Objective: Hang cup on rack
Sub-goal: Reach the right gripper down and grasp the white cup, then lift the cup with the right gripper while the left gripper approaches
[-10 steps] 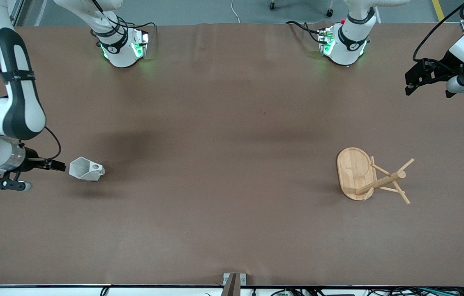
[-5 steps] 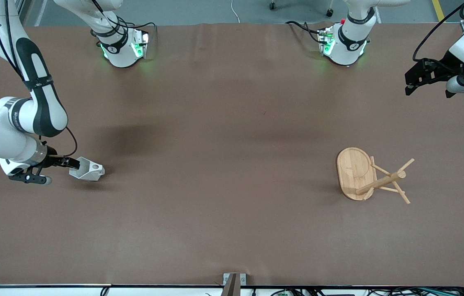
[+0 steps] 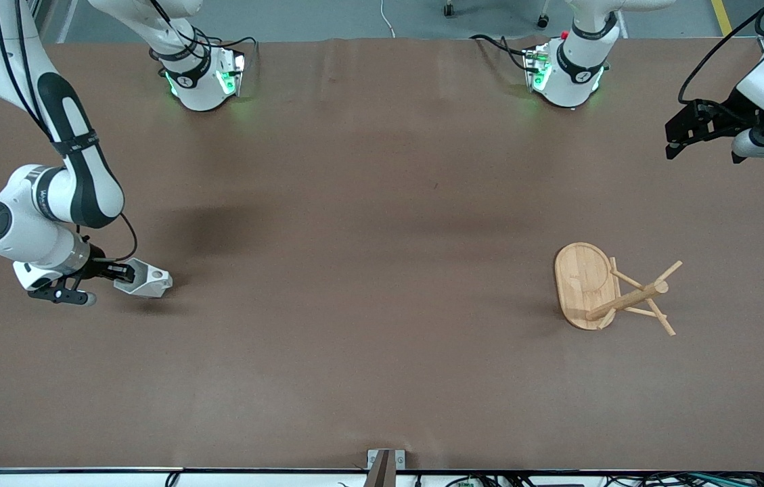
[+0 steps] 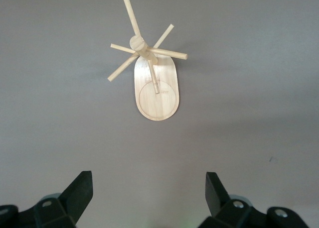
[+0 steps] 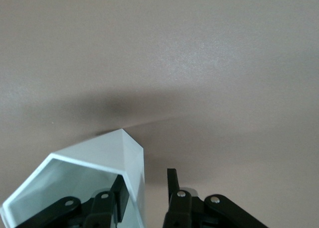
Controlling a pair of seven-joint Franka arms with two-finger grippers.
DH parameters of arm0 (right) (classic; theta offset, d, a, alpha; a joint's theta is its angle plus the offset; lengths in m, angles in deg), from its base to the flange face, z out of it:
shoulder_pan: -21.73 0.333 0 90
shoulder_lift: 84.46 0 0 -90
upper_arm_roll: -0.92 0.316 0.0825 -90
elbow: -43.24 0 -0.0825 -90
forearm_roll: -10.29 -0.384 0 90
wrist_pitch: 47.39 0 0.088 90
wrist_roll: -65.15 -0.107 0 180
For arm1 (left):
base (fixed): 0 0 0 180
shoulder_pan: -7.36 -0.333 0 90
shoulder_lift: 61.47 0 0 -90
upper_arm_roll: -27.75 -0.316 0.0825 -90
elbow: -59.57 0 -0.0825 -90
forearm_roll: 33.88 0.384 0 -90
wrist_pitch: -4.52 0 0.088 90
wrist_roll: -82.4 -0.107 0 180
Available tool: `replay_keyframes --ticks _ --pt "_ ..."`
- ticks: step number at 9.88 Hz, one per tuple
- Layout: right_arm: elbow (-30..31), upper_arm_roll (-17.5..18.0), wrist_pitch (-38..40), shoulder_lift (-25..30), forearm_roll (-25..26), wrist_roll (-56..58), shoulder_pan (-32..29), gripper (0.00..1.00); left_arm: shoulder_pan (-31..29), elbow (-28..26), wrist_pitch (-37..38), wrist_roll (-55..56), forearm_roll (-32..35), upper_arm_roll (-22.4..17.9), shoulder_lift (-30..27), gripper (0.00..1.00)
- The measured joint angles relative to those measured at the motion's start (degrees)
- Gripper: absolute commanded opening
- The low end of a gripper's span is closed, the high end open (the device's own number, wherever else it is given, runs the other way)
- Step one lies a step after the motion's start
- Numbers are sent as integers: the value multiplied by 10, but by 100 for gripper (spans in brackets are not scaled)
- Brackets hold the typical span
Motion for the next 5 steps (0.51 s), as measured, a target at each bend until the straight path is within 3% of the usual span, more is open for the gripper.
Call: replay_keyframes --ticks 3,5 --pt "-4 1 0 -1 -8 6 0 0 0 15 0 0 -1 0 17 100" --pt "-34 2 51 -1 -8 28 0 0 3 21 0 0 -39 2 31 100"
